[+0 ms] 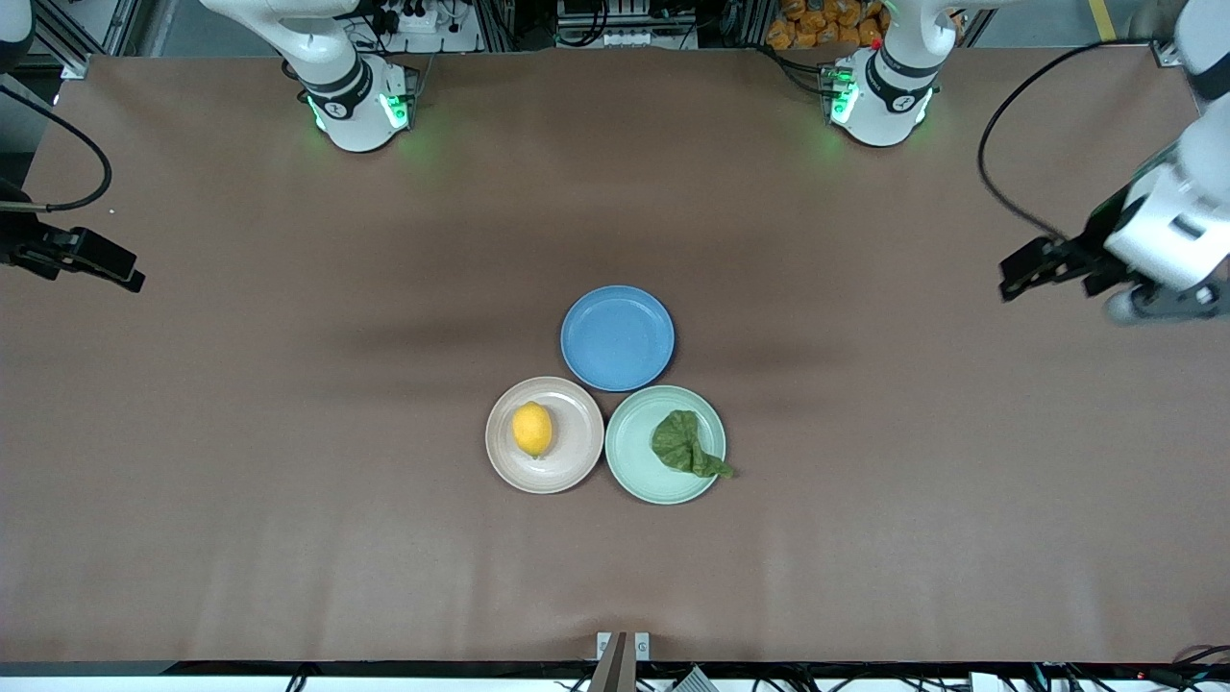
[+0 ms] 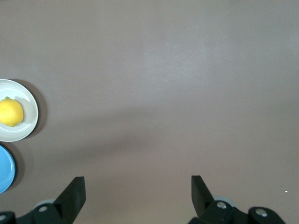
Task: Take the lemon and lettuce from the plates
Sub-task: 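Move the left gripper toward the green plate with the lettuce leaf, then lower the left gripper onto the lettuce while the right gripper approaches the lemon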
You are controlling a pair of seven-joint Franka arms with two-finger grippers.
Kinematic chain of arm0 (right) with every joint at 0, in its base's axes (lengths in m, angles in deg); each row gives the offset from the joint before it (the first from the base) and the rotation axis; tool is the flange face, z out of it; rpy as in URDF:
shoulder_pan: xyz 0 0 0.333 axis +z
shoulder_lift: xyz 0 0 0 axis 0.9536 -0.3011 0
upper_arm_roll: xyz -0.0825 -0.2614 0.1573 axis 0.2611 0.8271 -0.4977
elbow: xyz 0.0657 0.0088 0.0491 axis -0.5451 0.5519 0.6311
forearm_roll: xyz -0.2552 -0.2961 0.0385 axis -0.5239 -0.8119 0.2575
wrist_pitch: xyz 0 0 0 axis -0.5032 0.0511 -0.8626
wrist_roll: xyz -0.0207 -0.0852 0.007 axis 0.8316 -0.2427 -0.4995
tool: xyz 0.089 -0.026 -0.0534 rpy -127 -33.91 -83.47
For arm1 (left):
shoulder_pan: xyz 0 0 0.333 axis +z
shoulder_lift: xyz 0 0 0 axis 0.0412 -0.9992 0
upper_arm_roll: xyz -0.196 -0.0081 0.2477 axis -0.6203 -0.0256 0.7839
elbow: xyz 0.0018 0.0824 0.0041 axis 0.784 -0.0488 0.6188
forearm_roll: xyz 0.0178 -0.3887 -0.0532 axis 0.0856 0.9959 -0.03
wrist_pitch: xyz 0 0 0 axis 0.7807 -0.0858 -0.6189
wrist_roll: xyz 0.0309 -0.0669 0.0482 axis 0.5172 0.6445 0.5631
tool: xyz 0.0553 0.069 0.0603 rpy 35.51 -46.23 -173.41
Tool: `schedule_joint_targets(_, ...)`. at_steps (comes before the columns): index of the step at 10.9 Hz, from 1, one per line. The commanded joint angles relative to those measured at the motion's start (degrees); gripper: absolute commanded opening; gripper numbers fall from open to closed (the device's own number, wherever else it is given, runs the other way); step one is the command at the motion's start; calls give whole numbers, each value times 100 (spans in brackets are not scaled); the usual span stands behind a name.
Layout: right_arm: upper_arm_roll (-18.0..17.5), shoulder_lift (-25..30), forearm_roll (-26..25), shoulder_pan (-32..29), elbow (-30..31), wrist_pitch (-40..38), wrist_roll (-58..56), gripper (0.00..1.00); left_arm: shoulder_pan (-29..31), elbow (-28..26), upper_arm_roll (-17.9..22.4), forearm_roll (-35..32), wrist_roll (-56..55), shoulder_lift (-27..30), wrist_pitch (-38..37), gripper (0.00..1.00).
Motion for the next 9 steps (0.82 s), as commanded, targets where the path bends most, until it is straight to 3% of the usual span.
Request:
schedule_joint_targets(1, -39, -60, -36, -32, -134, -107, 37, 100, -389, 34, -40, 127, 130, -487, 708, 100)
schedule_joint_targets(3, -48, -60, -27, 12, -134, -238, 80, 100, -828, 60, -31, 118, -19, -882, 1044, 100)
schedule_joint_targets(6, -65, -69, -9, 161, -134, -336, 107, 100, -1119, 60, -66, 127, -28, -1339, 1974, 100)
schedule_joint_targets(9, -65, -86, -9, 495, -125, -327, 107, 100, -1523, 104, -66, 311, -543, -2138, 3115, 100)
